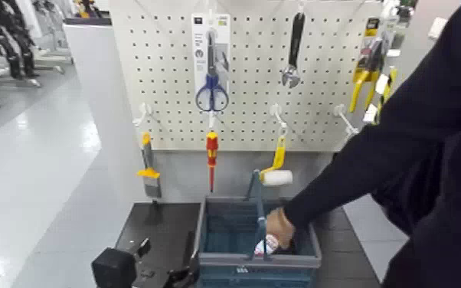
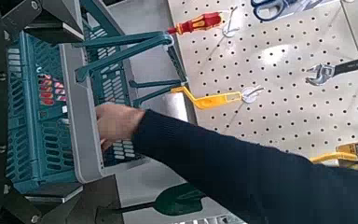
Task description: Put the red glue tube into the crate.
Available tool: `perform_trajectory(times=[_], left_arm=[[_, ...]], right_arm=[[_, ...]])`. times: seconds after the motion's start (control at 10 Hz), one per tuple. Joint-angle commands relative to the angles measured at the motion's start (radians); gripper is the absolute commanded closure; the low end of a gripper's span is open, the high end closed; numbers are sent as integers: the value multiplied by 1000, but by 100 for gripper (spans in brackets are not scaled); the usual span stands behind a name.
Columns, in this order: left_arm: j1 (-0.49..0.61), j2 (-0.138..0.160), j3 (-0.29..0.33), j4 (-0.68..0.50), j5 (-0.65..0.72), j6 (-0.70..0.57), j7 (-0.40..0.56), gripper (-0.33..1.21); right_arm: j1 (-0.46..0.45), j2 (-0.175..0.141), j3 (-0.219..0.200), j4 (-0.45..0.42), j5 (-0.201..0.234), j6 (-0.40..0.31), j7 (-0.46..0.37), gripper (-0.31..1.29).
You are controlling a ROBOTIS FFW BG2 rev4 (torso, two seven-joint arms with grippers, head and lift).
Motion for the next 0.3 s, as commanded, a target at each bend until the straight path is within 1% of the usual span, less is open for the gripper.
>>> perform_trajectory(times=[0.1,0.3], left_arm=[[0,0,-2,0,1,0,1,9],[0,0,-2,2,3,-1,1,9]], right_arm=[[2,0,-9,-26,9,49,1,17],[3,2,-13,-31,14,57,3,17]])
